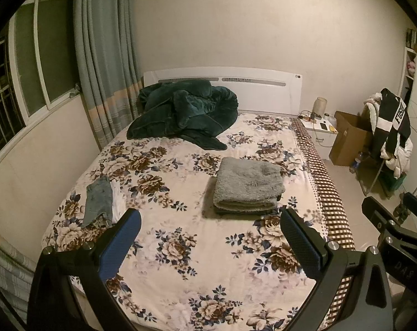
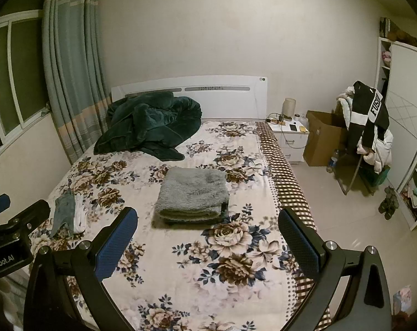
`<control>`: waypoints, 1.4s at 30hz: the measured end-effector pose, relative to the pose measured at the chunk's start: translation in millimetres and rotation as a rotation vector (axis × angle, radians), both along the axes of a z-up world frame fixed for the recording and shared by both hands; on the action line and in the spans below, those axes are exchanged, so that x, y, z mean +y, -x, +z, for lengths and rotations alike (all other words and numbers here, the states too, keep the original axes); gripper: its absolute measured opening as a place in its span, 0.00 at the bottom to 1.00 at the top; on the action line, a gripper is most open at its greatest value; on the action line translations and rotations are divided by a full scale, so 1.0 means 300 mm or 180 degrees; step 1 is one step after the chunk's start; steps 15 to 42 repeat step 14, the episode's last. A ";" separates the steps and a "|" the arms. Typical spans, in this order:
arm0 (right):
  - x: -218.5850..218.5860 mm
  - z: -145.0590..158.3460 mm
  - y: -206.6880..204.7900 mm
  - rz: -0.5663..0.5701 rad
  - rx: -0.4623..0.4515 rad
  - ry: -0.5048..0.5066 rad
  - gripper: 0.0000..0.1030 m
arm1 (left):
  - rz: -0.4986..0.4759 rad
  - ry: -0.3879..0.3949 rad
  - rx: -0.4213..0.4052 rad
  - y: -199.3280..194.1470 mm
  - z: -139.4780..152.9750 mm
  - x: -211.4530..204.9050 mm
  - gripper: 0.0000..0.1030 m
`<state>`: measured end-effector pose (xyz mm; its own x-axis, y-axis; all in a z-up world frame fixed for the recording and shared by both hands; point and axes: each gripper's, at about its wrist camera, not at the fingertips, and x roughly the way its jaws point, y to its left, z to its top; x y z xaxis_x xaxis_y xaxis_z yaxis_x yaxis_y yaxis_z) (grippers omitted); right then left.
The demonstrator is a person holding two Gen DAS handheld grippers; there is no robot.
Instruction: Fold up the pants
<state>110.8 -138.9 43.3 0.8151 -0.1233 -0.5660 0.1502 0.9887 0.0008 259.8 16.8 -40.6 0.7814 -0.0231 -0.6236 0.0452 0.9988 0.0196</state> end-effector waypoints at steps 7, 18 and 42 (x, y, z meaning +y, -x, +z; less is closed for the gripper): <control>0.000 0.003 -0.001 -0.0007 0.0002 -0.0005 1.00 | -0.0002 -0.0002 0.0000 -0.006 0.001 0.004 1.00; 0.005 0.008 0.002 -0.0015 0.0008 -0.0007 1.00 | 0.0002 0.0010 -0.0026 0.002 -0.027 -0.006 1.00; 0.005 0.008 0.002 -0.0015 0.0008 -0.0007 1.00 | 0.0002 0.0010 -0.0026 0.002 -0.027 -0.006 1.00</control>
